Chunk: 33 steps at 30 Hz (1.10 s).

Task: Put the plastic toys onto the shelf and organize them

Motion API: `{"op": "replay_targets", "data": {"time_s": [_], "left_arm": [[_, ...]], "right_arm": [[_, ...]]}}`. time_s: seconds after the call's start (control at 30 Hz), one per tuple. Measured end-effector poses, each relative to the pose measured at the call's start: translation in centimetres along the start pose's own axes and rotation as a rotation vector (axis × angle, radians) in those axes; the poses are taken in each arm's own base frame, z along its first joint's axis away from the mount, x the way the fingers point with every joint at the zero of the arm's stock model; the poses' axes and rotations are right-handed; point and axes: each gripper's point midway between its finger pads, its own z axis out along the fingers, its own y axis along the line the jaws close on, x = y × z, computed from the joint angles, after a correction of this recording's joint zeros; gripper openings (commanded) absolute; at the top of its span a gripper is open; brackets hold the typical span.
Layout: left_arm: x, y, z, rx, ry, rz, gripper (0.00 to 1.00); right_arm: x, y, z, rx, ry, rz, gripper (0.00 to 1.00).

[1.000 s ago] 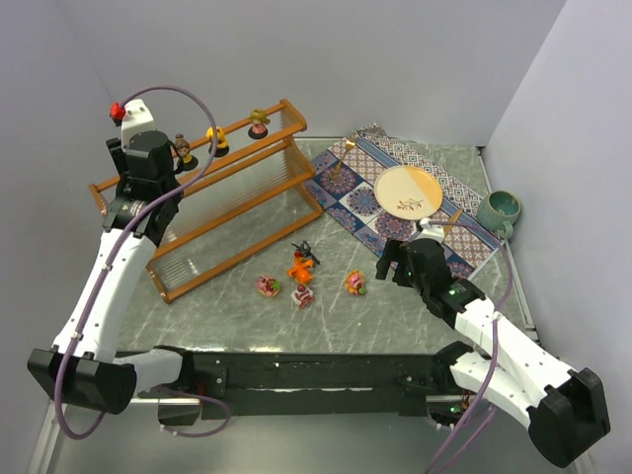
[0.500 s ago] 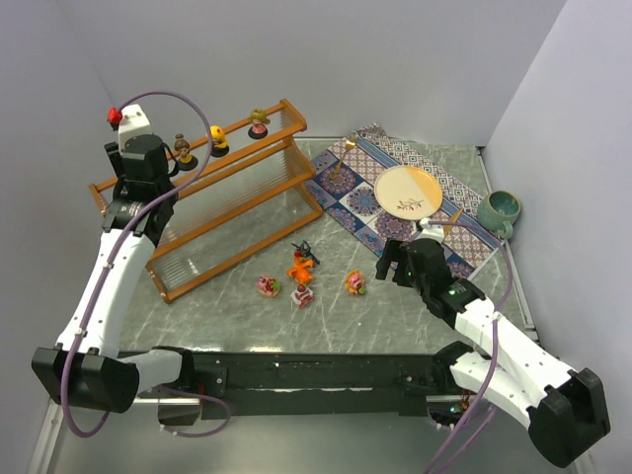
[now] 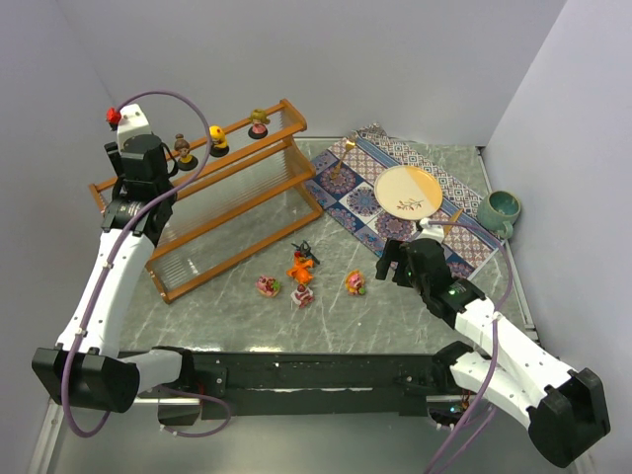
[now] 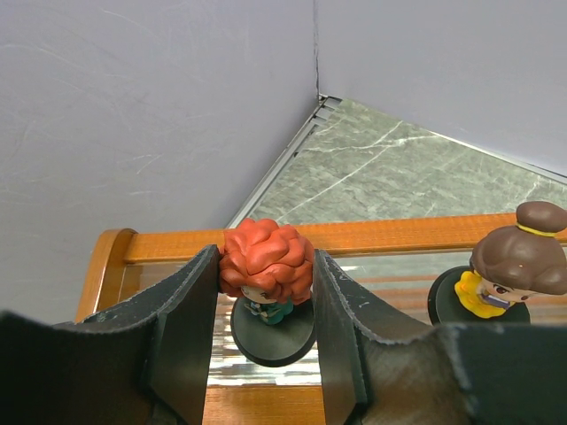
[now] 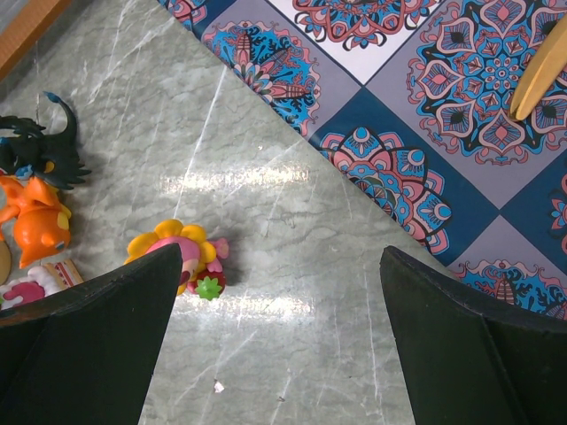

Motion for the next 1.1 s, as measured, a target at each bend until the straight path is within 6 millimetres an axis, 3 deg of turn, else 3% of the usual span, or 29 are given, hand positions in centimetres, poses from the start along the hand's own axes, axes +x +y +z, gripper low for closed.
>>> {"op": "replay_targets", "data": {"time_s": [0.3, 0.4, 0.6, 1.1], "left_arm": [[0.06, -0.01, -0.02, 0.0, 0.002, -0.005, 0.35], [0.06, -0.01, -0.02, 0.0, 0.002, -0.005, 0.46], [0.08, -0.01, -0.02, 0.0, 0.003, -0.005, 0.54], [0.99, -0.02, -0.18, 0.009, 0.037, 0.019, 0.59]], "right_arm": [[0.07, -0.03, 0.05, 0.002, 0.003, -0.002, 1.0], [0.06, -0.03, 0.05, 0.002, 0.003, -0.003, 1.0], [0.08, -0.03, 0.06, 0.001, 0.003, -0.004, 1.0], [0.18, 0.14, 0.04, -0.008, 0.009, -0.004, 1.0]]}}
